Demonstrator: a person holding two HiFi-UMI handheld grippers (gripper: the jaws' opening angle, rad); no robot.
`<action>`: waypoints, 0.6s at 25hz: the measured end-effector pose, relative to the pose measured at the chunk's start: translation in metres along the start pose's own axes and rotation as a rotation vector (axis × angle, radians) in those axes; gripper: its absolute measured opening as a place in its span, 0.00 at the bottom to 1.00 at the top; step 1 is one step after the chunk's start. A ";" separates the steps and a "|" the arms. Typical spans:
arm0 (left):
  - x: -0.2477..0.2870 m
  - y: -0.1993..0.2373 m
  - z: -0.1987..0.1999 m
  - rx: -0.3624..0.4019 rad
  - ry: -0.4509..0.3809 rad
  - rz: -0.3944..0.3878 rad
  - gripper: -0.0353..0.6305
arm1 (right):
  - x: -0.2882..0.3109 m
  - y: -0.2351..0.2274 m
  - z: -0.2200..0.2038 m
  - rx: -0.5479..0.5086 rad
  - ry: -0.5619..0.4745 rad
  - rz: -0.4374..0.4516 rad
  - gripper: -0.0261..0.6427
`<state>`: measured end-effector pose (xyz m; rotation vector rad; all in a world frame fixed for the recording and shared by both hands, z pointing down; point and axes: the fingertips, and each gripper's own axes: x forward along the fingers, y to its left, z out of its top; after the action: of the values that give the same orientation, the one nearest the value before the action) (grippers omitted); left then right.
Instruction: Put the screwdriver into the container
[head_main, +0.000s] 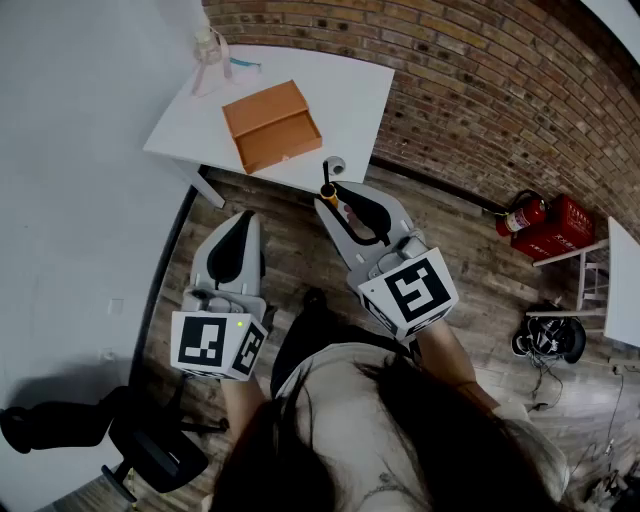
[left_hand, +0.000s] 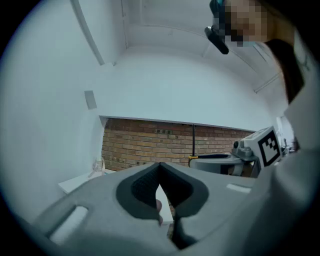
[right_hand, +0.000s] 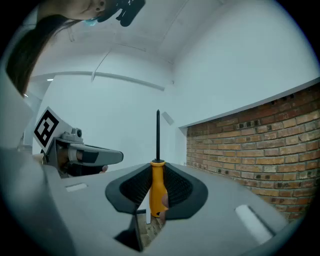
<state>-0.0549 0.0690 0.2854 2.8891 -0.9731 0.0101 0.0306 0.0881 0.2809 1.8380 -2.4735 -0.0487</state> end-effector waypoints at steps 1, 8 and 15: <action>0.003 0.002 0.000 0.000 0.001 -0.004 0.06 | 0.003 -0.001 -0.001 0.001 0.000 -0.001 0.16; 0.026 0.022 -0.002 0.001 0.011 -0.030 0.06 | 0.029 -0.011 -0.003 0.050 -0.017 0.008 0.17; 0.045 0.052 -0.001 -0.007 0.007 -0.049 0.06 | 0.061 -0.017 -0.002 0.023 -0.008 -0.003 0.17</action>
<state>-0.0498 0.0008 0.2921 2.9038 -0.8985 0.0129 0.0296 0.0245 0.2839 1.8541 -2.4873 -0.0280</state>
